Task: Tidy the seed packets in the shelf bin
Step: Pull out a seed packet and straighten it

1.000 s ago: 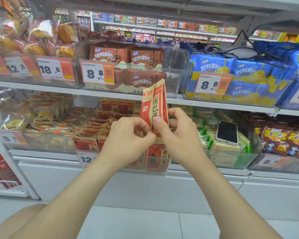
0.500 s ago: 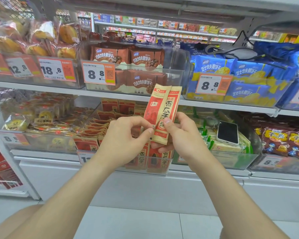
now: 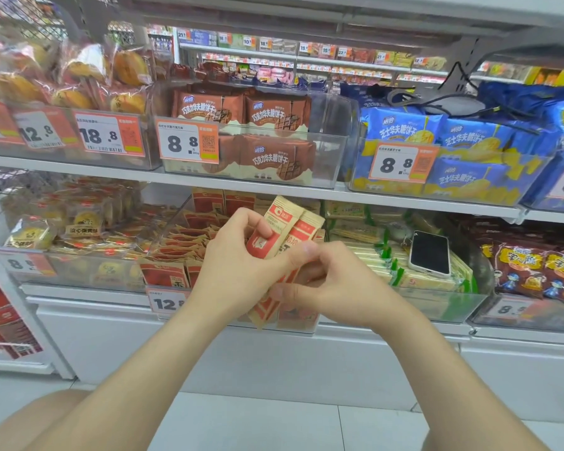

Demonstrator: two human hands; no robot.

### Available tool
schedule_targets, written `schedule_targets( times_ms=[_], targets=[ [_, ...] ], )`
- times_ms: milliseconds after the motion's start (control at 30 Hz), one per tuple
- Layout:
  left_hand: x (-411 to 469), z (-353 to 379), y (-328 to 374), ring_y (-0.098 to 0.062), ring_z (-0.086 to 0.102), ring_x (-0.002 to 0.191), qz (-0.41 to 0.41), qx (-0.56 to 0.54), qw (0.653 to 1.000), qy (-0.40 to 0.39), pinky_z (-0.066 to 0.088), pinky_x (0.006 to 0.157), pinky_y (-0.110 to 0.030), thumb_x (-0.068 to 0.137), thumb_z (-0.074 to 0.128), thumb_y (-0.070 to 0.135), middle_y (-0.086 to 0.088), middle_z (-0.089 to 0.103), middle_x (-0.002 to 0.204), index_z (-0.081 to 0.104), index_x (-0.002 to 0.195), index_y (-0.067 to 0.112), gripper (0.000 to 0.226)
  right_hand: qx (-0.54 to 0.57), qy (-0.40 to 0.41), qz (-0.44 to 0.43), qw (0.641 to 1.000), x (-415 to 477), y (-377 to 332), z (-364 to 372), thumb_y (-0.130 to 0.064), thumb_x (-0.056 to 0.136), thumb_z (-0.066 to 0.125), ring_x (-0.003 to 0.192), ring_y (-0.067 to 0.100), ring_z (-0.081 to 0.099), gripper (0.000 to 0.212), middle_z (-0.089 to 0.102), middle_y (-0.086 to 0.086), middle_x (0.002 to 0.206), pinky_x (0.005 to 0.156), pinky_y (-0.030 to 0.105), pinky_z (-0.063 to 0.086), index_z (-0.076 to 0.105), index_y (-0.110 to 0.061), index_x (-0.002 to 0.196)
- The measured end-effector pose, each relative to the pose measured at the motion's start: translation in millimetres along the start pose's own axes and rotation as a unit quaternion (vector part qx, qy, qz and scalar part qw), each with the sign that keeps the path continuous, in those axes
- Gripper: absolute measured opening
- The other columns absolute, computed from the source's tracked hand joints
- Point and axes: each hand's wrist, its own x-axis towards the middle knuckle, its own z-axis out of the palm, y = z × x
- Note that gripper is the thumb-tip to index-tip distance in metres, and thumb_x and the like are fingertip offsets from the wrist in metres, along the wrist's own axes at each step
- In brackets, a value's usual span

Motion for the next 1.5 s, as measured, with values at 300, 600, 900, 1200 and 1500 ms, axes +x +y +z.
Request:
schedule_targets(
  times_ms=[300,600,900,1200,1500],
  targets=[
    [1,5,3,-0.009,0.074,0.086,-0.028,-0.103,0.993,-0.046,0.055,0.078,-0.031,0.099,0.073,0.042,0.006,0.078,0.094,0.067,0.093,0.024,0.02,0.046,0.066,-0.016,0.997,0,-2,-5,-0.027,0.114,0.05,0.086,0.029,0.081,0.027,0.082,0.008,0.099,0.079,0.061,0.065,0.069,-0.011,0.122],
    [1,8,4,-0.015,0.074,0.088,-0.055,-0.166,0.978,-0.111,0.058,0.081,-0.031,0.11,0.058,0.027,-0.009,0.079,0.098,0.07,0.11,0.011,0.02,0.079,0.137,-0.037,0.987,5,-2,2,-0.019,0.115,0.045,0.073,0.035,0.078,0.022,0.075,0.018,0.084,0.067,0.059,0.065,0.049,-0.003,0.099],
    [7,6,6,-0.024,0.061,0.09,-0.108,-0.35,0.929,-0.06,0.051,0.083,-0.044,0.112,0.052,0.033,-0.012,0.064,0.109,0.065,0.108,0.017,0.021,0.044,0.072,-0.025,0.996,3,1,5,-0.036,0.089,0.078,0.101,0.027,0.077,0.029,0.069,0.004,0.122,0.094,0.059,0.061,0.061,-0.025,0.11],
    [8,-5,2,-0.028,0.073,0.11,-0.07,-0.312,0.94,-0.115,0.061,0.097,-0.049,0.099,0.073,0.021,-0.014,0.077,0.12,0.068,0.121,0.012,0.024,0.147,0.141,-0.02,0.979,10,0,6,-0.042,0.099,0.068,0.095,0.034,0.079,0.039,0.076,0.019,0.11,0.083,0.047,0.066,0.058,-0.007,0.115],
    [9,-12,4,-0.018,0.076,0.118,-0.027,-0.254,0.958,-0.131,0.065,0.09,-0.037,0.092,0.08,0.013,0.002,0.078,0.128,0.075,0.133,0.022,0.042,0.097,0.133,-0.027,0.986,10,3,7,-0.042,0.113,0.044,0.094,0.029,0.078,0.037,0.077,0.011,0.102,0.085,0.05,0.065,0.063,-0.01,0.113]
  ],
)
